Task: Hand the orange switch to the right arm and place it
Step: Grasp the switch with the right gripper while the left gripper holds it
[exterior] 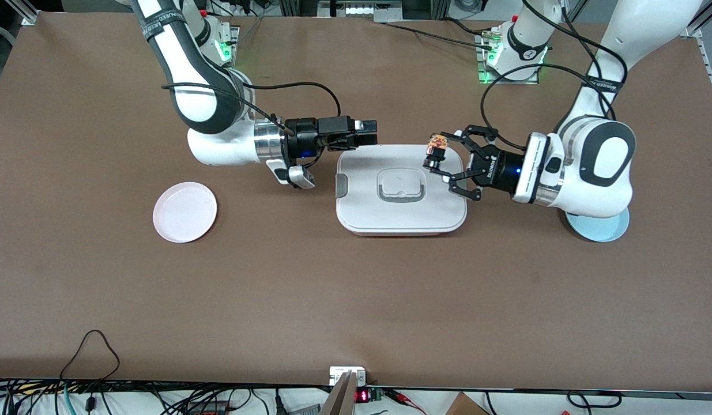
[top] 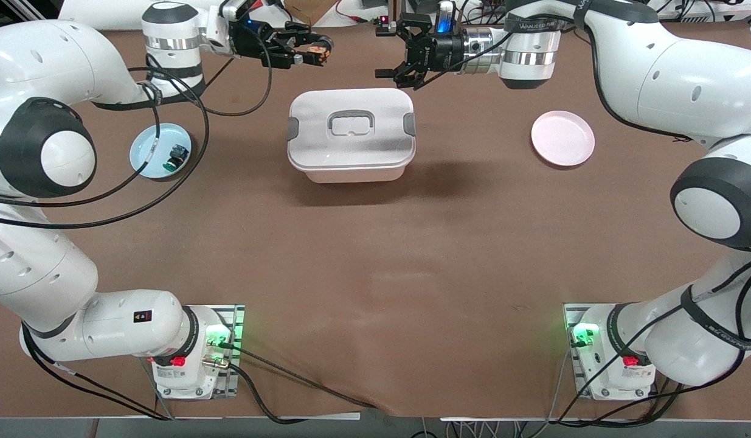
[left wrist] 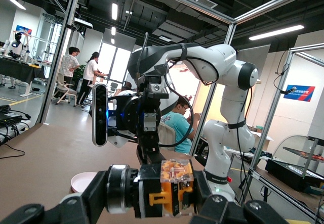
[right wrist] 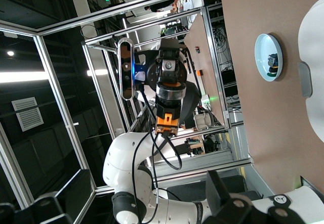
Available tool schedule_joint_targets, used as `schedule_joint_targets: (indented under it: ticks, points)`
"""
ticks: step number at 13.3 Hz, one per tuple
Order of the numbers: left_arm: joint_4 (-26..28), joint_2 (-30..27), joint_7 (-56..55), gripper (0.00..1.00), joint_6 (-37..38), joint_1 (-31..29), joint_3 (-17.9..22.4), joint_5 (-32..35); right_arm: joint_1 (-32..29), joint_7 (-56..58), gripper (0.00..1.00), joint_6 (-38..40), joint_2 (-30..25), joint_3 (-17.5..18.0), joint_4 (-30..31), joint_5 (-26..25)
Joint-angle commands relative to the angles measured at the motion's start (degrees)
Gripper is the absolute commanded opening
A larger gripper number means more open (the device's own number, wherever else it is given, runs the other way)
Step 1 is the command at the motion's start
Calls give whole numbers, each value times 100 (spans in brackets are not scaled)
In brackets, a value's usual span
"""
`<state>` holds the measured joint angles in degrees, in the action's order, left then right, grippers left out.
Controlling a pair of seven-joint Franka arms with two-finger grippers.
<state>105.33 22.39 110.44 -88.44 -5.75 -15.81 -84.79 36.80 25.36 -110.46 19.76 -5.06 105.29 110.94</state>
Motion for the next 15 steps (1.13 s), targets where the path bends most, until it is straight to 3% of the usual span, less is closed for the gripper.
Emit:
schedule_joint_targets:
  ticks: [1,15]
  points:
    - [120,-42,556,0,-217,196,-19,-449,-6,83,100,-63,-78,23,35,86]
    - [190,-60,742,0,-1061,1032,-63,-1373,3,110,95,-125,-77,23,35,86]
